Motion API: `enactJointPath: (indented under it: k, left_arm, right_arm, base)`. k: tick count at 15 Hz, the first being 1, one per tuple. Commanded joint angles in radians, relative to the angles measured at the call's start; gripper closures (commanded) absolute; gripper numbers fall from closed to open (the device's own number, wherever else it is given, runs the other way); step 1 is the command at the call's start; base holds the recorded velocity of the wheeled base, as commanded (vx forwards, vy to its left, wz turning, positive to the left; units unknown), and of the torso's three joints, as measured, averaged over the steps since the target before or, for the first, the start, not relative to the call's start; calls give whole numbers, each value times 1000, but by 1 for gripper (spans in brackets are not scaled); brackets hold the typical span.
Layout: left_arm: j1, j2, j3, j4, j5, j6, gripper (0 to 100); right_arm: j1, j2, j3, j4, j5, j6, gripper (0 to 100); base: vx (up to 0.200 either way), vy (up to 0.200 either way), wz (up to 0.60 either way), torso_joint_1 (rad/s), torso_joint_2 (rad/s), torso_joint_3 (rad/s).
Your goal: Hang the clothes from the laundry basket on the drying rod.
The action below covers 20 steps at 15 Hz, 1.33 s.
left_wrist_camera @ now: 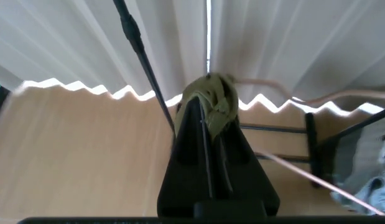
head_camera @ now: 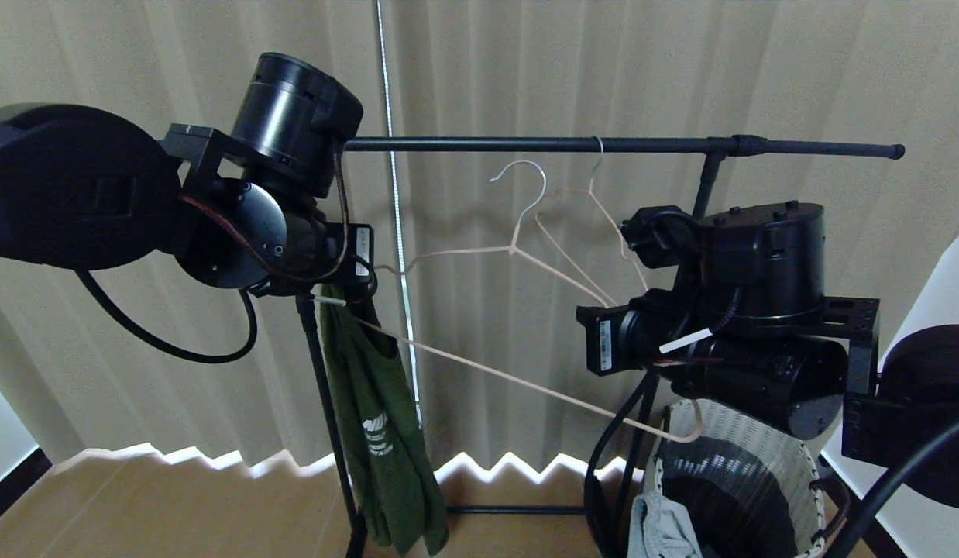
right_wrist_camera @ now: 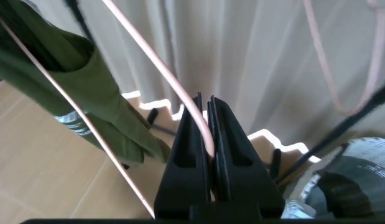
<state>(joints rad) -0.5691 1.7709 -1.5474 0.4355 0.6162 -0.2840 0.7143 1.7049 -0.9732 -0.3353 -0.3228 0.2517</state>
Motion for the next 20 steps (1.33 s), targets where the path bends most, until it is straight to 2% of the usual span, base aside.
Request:
enactJointPath:
  k: [1, 3, 7, 15, 17, 20]
  left_arm:
    - [5, 2, -3, -1, 0, 17, 100]
    - [18, 1, -6, -20, 0, 89, 100]
    - [34, 2, -5, -60, 2, 158, 100]
    - [9, 1, -5, -74, -4, 187, 100]
    - [-17, -5, 0, -106, -41, 186, 100]
    - [-35, -27, -6, -106, -118, 187, 100]
  right_arm:
    - [5, -5, 2, -1, 8, 0, 100]
    - [8, -19, 11, -1, 31, 11, 100]
    - [28, -74, 54, -2, 93, 31, 100]
    - [44, -74, 60, -13, 142, 32, 100]
    - [42, -27, 59, -87, 142, 27, 100]
    - [42, 19, 45, -99, 142, 29, 100]
  base:
    - [0, 0, 0, 0, 0, 0]
    - [0, 0, 0, 0, 0, 0]
    - [0, 0, 0, 0, 0, 0]
    - [0, 0, 0, 0, 0, 0]
    - [0, 0, 0, 0, 0, 0]
    - [0, 0, 0, 0, 0, 0]
